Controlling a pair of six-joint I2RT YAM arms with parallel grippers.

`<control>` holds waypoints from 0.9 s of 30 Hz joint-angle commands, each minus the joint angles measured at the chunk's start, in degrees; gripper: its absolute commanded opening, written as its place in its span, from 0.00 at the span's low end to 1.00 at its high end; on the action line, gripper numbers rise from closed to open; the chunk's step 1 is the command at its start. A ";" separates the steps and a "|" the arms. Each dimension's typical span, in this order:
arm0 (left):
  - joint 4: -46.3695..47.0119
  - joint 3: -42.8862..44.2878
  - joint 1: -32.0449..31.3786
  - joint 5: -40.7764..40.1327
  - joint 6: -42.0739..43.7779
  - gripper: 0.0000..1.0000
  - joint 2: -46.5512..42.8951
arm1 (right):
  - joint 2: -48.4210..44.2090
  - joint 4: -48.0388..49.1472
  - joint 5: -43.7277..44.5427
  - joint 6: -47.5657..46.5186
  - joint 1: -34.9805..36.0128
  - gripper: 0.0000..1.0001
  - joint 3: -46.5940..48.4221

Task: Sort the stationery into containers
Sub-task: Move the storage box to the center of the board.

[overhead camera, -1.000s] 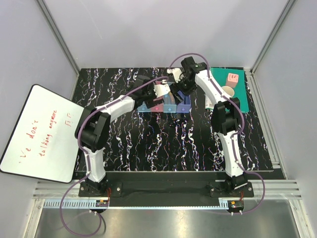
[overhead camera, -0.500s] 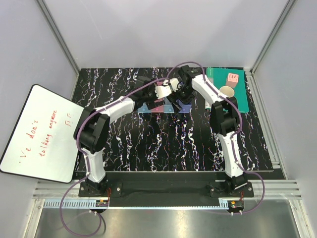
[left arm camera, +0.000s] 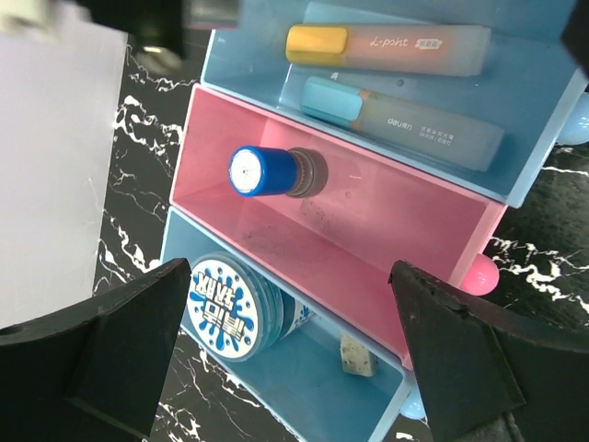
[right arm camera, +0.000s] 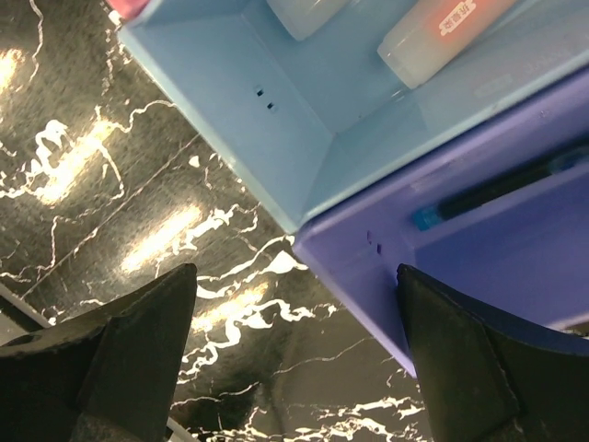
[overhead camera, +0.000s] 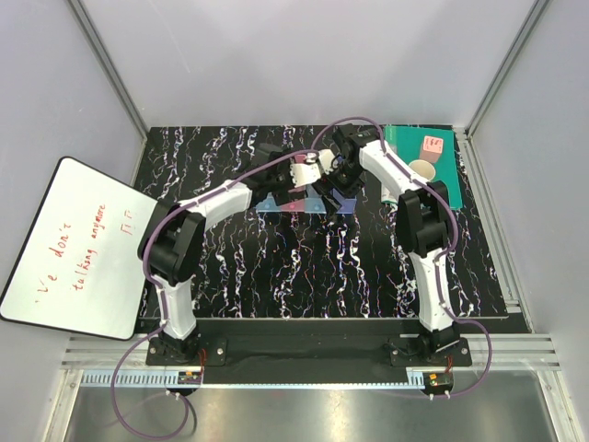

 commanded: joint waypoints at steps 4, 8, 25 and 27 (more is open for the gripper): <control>-12.20 -2.41 -2.25 5.64 0.15 0.98 -0.22 | -6.50 -1.04 -1.21 -1.03 0.59 0.96 -2.77; -15.01 -2.68 -3.12 6.60 0.06 0.98 -0.75 | -6.68 -1.04 -1.30 -1.04 0.59 0.96 -3.12; -18.62 -6.01 -4.89 7.40 -0.47 0.98 -4.00 | -12.82 -1.22 -2.18 -1.04 3.23 0.94 -13.49; -18.71 -6.10 -4.89 7.22 -0.56 0.98 -4.17 | -13.62 -1.39 -2.27 -0.42 3.49 0.95 -14.37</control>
